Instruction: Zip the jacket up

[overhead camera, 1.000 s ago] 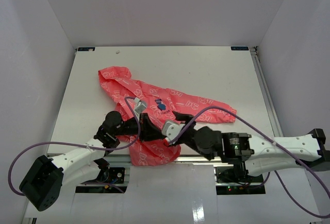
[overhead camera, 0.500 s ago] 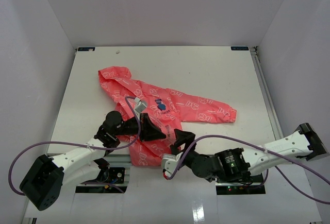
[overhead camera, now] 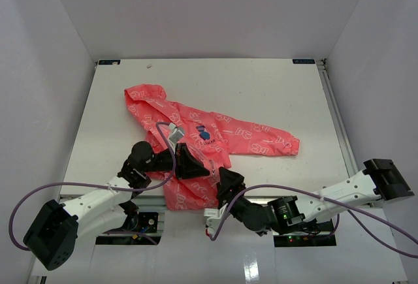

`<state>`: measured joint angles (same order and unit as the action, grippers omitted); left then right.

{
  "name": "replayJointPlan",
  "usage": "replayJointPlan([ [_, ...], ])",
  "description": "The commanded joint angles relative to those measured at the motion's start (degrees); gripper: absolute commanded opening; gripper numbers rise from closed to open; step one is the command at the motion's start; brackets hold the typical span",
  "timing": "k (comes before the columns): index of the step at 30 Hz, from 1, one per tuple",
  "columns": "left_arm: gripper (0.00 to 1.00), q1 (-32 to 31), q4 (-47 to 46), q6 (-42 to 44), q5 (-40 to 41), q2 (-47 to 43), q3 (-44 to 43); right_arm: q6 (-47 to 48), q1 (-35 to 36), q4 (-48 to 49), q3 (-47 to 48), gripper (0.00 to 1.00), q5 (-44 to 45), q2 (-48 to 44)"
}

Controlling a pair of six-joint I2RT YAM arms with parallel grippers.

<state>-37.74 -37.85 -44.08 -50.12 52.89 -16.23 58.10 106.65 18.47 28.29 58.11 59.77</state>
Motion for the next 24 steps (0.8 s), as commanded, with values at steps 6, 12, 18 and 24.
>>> replayJointPlan([
  [6,0.0,-0.3,-3.4,-1.1,-1.3,-0.5,0.2,17.5,0.4,26.3,-3.2,0.75,4.5,4.0],
  [12,0.0,-0.3,-4.6,-1.7,-1.5,-0.3,0.4,21.7,0.1,32.5,-3.9,0.69,4.5,5.2],
  [18,0.0,-0.3,-5.2,-1.7,-1.6,-0.1,0.8,23.1,0.1,35.3,-4.3,0.56,4.2,5.3],
  [24,0.0,-0.3,-6.0,-2.0,-1.8,0.3,0.9,24.0,0.1,36.6,-4.8,0.44,3.9,5.4],
])
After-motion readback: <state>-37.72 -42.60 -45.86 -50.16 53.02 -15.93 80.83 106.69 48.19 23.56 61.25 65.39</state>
